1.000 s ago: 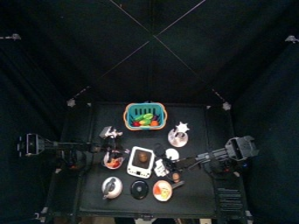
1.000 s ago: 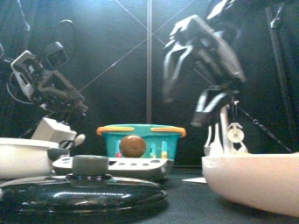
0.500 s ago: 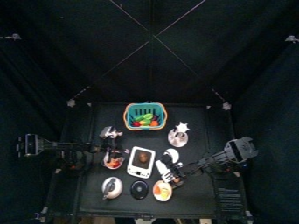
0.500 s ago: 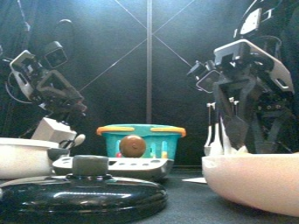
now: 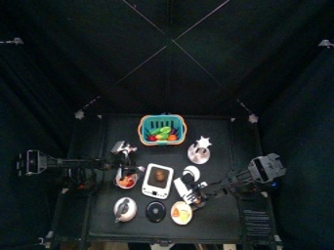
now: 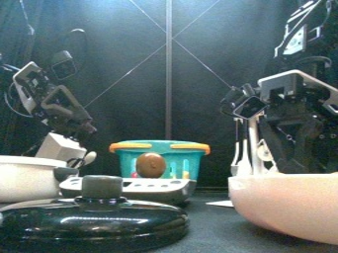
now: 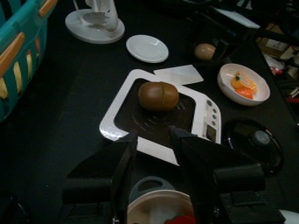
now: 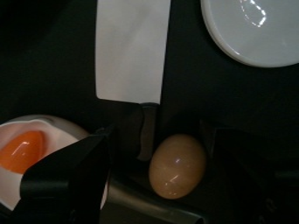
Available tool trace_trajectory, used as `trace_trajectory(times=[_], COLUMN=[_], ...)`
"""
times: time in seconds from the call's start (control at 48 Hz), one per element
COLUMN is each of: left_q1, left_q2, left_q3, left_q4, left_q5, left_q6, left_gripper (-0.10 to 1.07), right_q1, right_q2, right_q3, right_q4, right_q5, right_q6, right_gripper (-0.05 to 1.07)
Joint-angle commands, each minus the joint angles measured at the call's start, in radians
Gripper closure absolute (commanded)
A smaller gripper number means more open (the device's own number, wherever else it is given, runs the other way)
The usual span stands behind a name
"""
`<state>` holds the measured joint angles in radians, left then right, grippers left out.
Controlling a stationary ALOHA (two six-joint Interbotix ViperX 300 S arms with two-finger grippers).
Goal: Grab cleaver handle
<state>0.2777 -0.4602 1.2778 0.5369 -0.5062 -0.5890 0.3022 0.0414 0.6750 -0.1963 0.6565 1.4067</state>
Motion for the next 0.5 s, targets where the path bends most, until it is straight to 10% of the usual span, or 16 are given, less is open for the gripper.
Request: trace_trajectory(times=[0.0, 0.479], left_q1=[-0.002, -0.002], left_q2=[-0.015, -0.054], left_q3=[-0.023, -0.018], left_q4=[-0.002, -0.002], left_q5=[-0.002, 0.002], left_q6=[0.0, 0.0], left_gripper=[0.21, 0.21], right_q1=[-0.002, -0.006], right_q2=[0.002, 0.025], right_q3=[-0.009, -0.008], right_q4=[-0.005, -0.029], right_q5=[0.0, 0.0], right_q6=[-0.005, -0.005], right_gripper=[0.01, 0.01])
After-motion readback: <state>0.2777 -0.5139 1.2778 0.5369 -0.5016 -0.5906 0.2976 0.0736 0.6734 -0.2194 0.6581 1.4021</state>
